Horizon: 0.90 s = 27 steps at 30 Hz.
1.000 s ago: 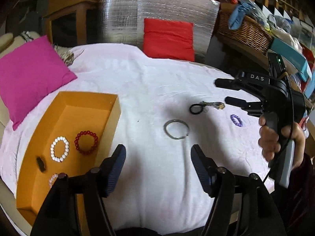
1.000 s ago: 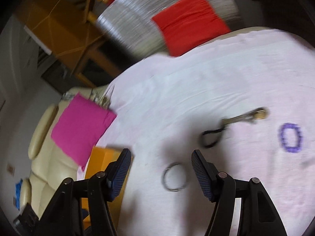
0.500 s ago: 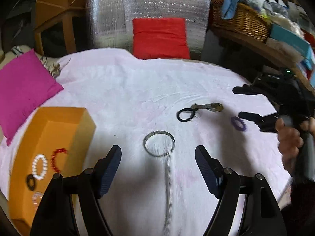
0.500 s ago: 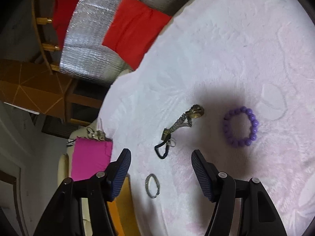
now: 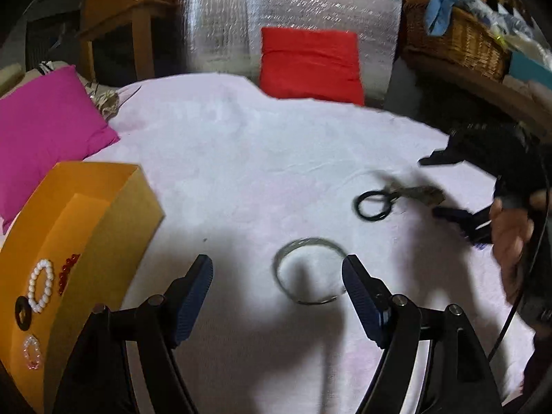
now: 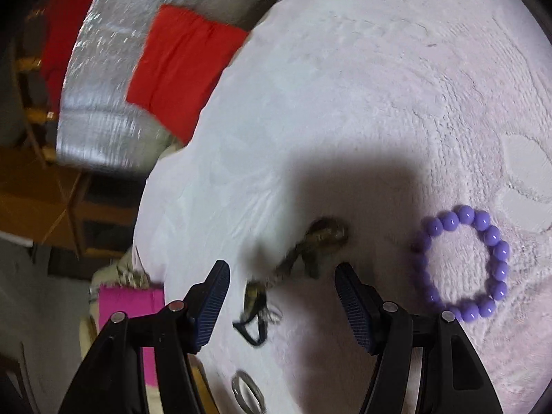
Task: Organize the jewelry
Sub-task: 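Move the left tool to the silver bangle while the right tool approaches the gold wristwatch, then close the left tool on the silver bangle while the right tool grips the gold wristwatch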
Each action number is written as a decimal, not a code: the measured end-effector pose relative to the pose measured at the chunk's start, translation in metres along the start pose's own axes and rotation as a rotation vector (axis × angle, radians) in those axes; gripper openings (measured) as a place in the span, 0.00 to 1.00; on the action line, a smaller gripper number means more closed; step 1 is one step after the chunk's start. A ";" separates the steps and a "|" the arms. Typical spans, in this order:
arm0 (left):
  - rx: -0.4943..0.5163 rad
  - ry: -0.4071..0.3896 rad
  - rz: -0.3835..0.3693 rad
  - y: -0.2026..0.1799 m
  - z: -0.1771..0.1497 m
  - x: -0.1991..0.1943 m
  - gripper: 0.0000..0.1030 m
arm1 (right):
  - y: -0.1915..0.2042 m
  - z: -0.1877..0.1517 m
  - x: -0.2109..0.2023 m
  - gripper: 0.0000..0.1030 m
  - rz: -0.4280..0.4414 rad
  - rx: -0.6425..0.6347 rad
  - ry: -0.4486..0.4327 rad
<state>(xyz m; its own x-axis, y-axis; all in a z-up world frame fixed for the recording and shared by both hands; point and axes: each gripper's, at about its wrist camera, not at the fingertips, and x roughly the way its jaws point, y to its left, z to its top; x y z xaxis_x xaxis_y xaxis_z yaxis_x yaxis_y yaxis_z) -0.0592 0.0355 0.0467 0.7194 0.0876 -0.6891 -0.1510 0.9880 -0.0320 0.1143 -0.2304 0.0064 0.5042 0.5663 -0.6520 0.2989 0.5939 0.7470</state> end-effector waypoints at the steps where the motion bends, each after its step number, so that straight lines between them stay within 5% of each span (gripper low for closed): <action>1: -0.012 0.019 0.000 0.004 -0.001 0.003 0.76 | 0.003 0.000 0.000 0.66 -0.008 -0.001 -0.010; 3: -0.031 0.047 0.002 0.009 -0.003 0.008 0.76 | 0.010 0.001 0.000 0.65 -0.051 -0.024 -0.062; 7: -0.016 0.064 0.010 0.009 -0.007 0.010 0.76 | 0.017 0.001 0.010 0.40 -0.201 -0.073 -0.140; 11: -0.004 0.078 0.007 0.009 -0.008 0.014 0.76 | 0.028 -0.003 0.013 0.31 -0.284 -0.155 -0.166; 18: -0.045 0.134 -0.044 0.014 -0.008 0.026 0.76 | 0.016 0.000 -0.014 0.08 -0.200 -0.162 -0.139; 27: -0.073 0.139 -0.048 0.012 -0.007 0.030 0.76 | -0.008 0.008 -0.057 0.07 -0.131 -0.163 -0.149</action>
<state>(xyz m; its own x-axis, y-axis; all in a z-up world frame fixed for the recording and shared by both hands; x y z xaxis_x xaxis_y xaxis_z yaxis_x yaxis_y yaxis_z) -0.0443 0.0493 0.0202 0.6272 0.0174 -0.7787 -0.1716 0.9783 -0.1163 0.0893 -0.2717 0.0383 0.5872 0.3950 -0.7065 0.2415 0.7476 0.6187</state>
